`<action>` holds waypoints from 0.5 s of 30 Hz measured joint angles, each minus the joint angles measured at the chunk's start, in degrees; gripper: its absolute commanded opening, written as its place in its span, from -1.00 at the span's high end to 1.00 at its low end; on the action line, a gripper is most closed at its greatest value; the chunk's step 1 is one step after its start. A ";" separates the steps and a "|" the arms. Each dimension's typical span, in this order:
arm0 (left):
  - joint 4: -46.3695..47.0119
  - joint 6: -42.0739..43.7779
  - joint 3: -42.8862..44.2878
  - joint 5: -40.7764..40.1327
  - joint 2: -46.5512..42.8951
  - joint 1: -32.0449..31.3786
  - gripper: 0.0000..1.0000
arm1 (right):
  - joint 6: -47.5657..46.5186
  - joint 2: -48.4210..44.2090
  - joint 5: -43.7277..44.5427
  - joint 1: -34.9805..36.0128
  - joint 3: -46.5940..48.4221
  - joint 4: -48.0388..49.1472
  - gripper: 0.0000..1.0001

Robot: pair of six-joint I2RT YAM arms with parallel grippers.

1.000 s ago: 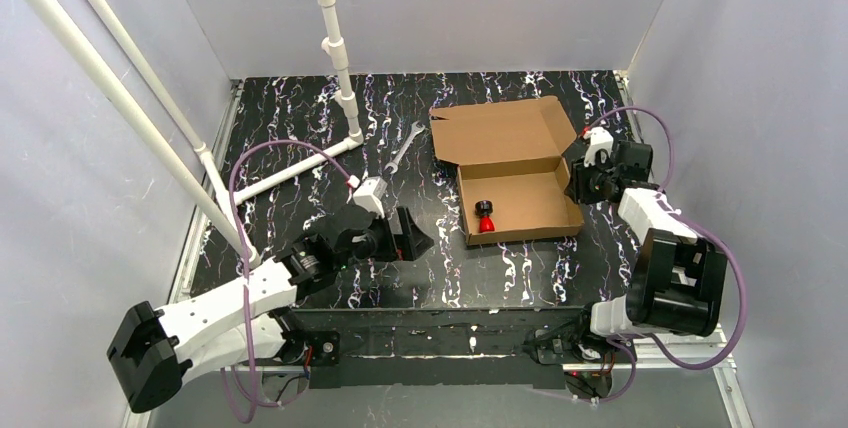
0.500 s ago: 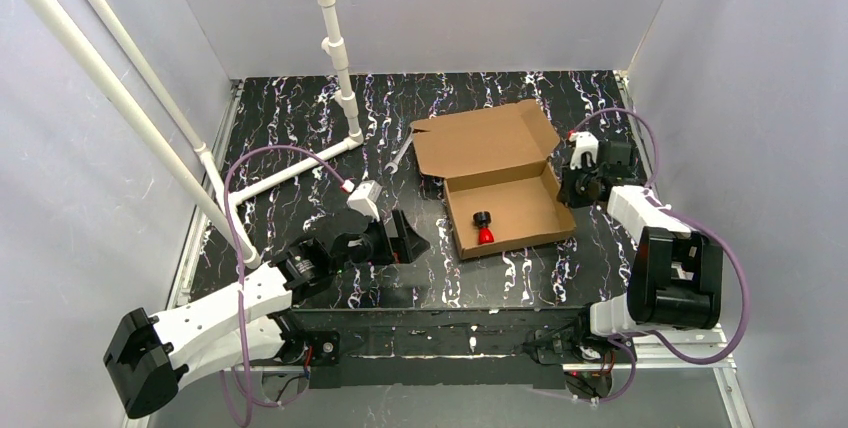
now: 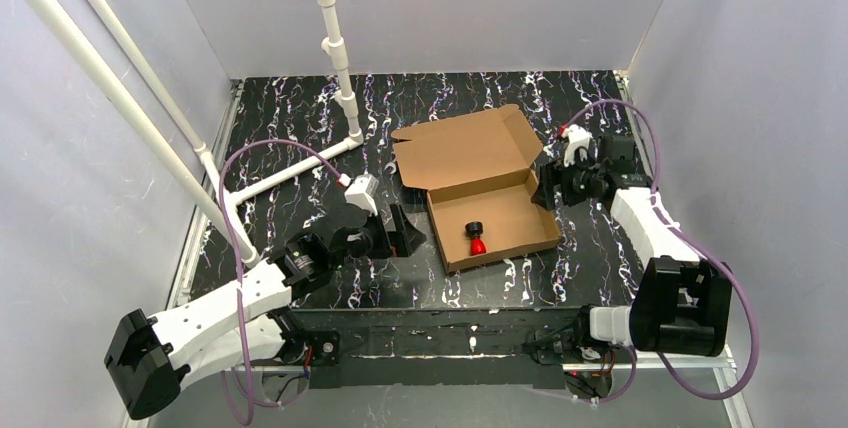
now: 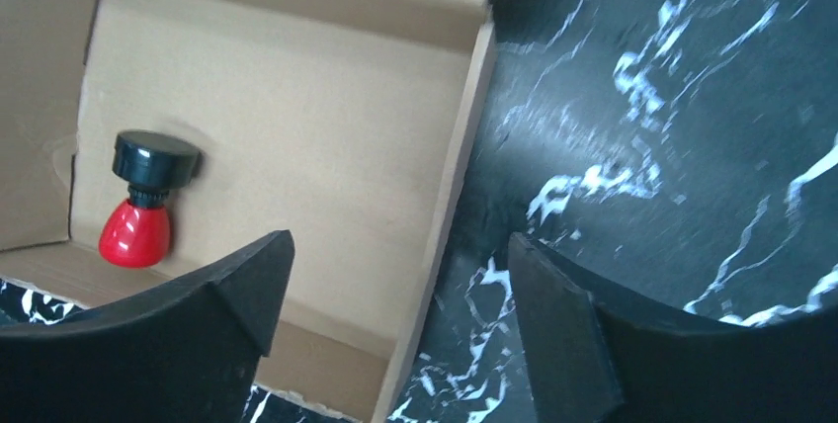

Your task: Fold the paper box

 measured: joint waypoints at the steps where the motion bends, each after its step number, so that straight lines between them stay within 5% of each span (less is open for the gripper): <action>1: 0.02 0.15 0.42 -0.13 0.02 0.31 -0.97 | -1.05 0.50 -0.70 -0.39 1.44 -0.87 -0.93; 15: -1.03 -1.62 -0.33 -0.33 -6.12 1.01 -0.97 | -5.99 19.54 -10.14 -1.66 32.28 -4.72 -0.97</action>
